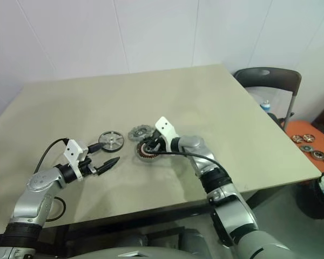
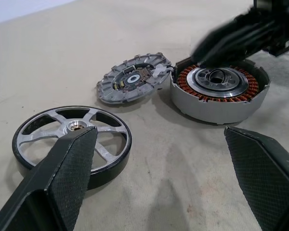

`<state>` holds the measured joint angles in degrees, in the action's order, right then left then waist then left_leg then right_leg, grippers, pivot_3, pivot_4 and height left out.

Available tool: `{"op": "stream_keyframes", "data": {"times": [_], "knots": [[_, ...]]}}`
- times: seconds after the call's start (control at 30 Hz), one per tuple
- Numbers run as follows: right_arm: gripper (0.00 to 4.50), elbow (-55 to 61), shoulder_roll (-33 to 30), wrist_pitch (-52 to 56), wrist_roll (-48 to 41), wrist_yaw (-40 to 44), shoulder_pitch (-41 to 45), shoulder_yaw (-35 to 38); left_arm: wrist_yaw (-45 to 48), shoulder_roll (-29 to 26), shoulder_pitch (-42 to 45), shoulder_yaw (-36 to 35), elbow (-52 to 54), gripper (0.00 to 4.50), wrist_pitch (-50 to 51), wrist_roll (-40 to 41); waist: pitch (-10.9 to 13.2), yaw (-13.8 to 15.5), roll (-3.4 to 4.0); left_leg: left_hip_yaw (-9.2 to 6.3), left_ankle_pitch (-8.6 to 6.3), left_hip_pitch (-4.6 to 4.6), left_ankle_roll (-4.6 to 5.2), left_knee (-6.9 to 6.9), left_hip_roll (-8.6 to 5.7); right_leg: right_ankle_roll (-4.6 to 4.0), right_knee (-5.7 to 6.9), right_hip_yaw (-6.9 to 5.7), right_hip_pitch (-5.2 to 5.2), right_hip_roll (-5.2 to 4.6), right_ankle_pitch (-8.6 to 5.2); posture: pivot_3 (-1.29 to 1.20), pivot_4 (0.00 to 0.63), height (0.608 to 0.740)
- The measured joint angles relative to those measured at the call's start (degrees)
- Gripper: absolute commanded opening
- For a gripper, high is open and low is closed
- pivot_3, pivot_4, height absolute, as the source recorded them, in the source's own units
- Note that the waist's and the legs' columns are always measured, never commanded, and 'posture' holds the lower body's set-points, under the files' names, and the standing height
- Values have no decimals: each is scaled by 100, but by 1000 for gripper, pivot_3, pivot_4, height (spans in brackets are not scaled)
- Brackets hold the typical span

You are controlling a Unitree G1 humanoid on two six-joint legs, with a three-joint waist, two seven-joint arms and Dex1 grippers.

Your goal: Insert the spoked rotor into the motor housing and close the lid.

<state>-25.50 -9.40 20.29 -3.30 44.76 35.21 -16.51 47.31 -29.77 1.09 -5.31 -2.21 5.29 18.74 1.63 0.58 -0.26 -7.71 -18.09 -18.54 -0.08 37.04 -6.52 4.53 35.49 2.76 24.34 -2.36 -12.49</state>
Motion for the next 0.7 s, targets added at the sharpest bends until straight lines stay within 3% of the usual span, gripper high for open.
{"op": "stream_keyframes", "data": {"times": [0.33,0.7], "knots": [[31,94,-397,97,356,280,124,-323,-4,-2,-4,-2,1,4500,5,-6,-6,14,-5,-3,0,14,0,2,0,0,-3,-3,-21,-1,0,0,0,740],[31,267,-153,229,129,394,-72,-164,-59,105,14,-70,2,4500,53,96,-4,-9,-2,-2,0,10,0,0,1,0,-2,-2,-12,1,0,0,0,740]]}}
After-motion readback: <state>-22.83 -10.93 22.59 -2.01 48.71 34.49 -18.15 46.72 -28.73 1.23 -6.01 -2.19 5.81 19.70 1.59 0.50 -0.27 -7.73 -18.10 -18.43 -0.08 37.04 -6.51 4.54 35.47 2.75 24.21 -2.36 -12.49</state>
